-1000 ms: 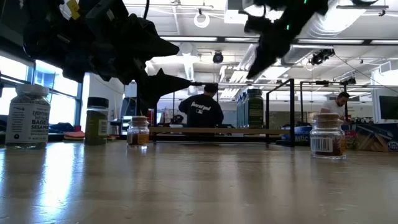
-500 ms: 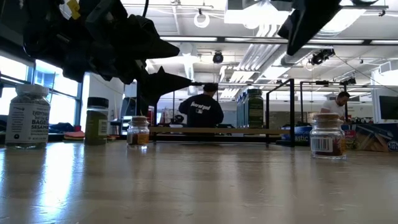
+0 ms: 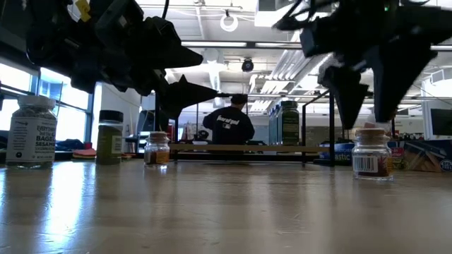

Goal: Shelf spices
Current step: Put the transparent seasoning bottle on the shelf

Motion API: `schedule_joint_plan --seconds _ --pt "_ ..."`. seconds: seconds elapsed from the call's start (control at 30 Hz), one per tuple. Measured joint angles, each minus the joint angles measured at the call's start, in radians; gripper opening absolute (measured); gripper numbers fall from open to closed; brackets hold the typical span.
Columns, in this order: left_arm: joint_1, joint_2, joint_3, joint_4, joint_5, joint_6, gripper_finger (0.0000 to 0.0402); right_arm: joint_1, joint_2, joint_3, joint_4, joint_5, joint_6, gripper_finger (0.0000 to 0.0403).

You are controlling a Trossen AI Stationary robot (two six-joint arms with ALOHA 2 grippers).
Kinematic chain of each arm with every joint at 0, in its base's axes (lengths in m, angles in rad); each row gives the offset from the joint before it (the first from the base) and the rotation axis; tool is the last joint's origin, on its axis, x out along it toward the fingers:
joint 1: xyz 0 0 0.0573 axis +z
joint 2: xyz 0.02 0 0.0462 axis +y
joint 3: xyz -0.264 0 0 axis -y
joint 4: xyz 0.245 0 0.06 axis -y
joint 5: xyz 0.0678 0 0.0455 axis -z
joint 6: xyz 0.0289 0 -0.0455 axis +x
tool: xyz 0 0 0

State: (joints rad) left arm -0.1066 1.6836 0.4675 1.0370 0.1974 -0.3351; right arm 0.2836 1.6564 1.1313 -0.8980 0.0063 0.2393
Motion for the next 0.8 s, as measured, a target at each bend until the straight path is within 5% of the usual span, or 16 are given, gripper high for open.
schedule_joint_plan --seconds 0.27,0.6,0.8 --pt "0.0 0.0 0.0 0.0 0.0 -0.011 0.03 0.001 0.085 0.0 -0.002 0.0 0.014 0.031" --pt "0.0 0.0 0.0 0.0 -0.001 0.014 0.03 -0.012 0.097 0.004 0.019 -0.015 0.022 0.0155" --pt "0.001 -0.031 0.0 -0.064 -0.018 0.029 0.03 -0.103 0.098 0.193 -0.007 -0.01 -0.064 0.0156"
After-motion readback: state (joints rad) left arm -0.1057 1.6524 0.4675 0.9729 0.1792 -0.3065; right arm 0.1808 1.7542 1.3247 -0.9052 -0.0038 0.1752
